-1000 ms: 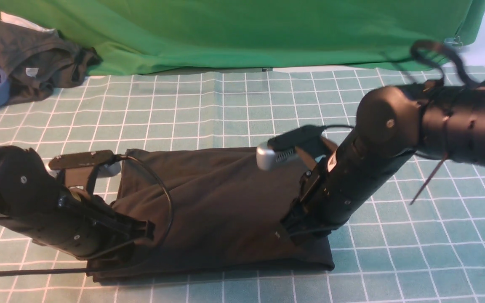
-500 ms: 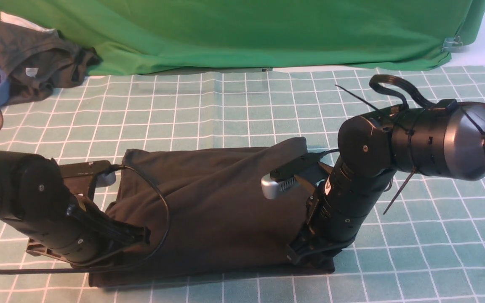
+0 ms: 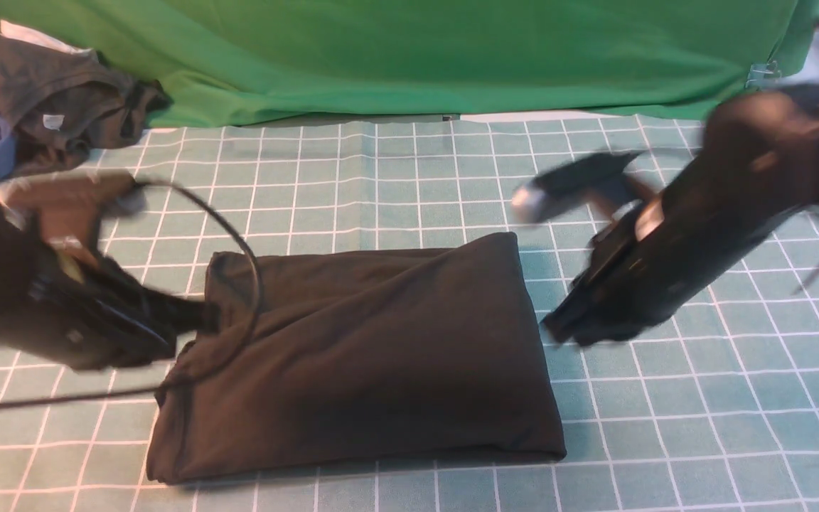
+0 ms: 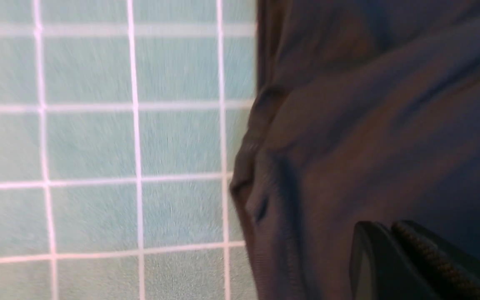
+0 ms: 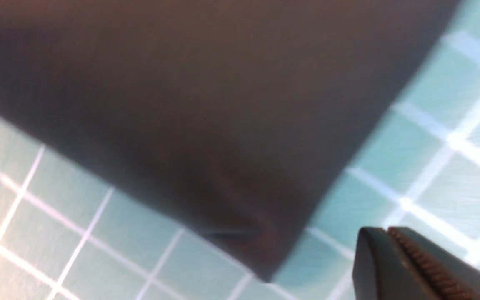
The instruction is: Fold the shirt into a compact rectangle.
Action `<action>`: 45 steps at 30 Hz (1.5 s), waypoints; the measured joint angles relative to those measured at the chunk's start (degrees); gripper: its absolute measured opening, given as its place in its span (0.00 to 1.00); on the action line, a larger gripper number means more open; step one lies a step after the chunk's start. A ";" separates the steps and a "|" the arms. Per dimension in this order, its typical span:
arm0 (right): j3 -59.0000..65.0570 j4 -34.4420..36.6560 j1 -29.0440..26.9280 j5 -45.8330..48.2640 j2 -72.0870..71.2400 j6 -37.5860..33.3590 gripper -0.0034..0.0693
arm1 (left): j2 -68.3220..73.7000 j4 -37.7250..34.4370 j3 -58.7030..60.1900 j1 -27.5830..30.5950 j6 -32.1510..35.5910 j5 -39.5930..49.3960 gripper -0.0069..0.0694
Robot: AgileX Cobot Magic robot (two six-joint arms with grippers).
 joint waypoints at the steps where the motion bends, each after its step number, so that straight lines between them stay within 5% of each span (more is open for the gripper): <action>1: 0.00 -0.07 -1.07 -0.19 -1.01 0.00 0.08 | -1.13 0.00 -0.51 0.00 0.00 0.31 0.10; 7: 0.00 -0.27 -6.71 -0.82 -4.87 0.11 0.12 | -12.05 -7.34 -1.25 0.00 3.67 3.43 0.10; 20: -2.66 1.93 -7.05 -2.15 -5.13 -1.79 0.41 | -33.96 -10.43 6.09 0.00 7.24 11.66 0.10; 23: -4.44 2.00 -7.05 -1.74 -7.67 -4.86 0.34 | -38.66 -10.27 7.24 0.00 6.11 13.44 0.10; 28: -6.00 -1.91 -7.05 -5.67 -20.96 -7.12 0.11 | -46.52 -10.01 7.35 0.00 4.87 13.41 0.10; 45: 3.46 -9.90 -7.05 -20.52 -73.11 -4.50 0.08 | -50.75 -9.28 7.36 0.00 4.23 -5.60 0.11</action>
